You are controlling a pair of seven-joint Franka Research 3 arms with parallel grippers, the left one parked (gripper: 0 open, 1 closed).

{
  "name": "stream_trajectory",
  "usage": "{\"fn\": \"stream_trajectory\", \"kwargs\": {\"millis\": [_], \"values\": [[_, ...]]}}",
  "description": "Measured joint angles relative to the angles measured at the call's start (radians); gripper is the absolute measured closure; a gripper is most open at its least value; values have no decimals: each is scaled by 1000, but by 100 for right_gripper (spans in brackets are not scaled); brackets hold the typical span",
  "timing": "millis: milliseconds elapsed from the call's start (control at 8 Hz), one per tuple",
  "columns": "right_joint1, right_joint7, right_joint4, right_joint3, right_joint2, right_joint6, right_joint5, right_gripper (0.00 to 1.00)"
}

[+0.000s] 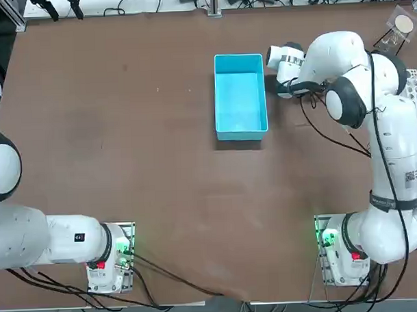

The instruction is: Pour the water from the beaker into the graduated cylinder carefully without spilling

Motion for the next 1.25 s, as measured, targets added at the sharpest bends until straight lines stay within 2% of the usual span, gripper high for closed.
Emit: {"fn": "stream_trajectory", "kwargs": {"millis": [125,375,625,875,1250], "values": [[0,-5,3,1,0,-2,1,0],[4,-93,22,4,-22,-22,70,0],[12,-232,44,10,-99,-72,164,0],[13,-435,82,13,-186,-116,285,0],[7,-827,143,10,-326,-219,470,0]]}}
